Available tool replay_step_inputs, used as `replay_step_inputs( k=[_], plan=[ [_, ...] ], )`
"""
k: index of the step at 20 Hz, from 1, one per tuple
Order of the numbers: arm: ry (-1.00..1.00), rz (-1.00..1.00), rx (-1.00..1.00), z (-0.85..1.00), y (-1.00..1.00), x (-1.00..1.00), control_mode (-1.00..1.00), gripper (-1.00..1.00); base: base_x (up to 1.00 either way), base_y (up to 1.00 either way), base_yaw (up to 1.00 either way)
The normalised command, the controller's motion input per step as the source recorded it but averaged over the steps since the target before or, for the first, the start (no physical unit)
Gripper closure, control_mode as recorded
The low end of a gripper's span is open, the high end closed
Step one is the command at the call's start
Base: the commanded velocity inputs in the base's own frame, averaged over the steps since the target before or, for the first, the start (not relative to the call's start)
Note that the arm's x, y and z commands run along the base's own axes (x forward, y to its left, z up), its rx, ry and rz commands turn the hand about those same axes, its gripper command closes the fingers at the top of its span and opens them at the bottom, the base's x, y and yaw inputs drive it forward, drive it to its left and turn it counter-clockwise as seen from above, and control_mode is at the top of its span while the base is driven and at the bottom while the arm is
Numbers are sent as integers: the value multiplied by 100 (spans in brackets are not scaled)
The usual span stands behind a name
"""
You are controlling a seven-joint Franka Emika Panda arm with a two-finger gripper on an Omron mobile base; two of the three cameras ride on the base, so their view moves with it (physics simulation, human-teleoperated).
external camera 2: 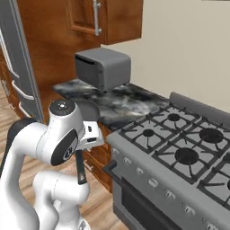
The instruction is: Move the pot and pan from the stove into the sink.
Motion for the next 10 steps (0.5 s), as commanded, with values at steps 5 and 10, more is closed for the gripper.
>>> replay_step_inputs(
  k=[5,10],
  plan=[
    [0,0,0,0,0,0,100,100,-7,-1,49],
    [0,0,0,0,0,0,100,100,-2,0,50]
  ],
)
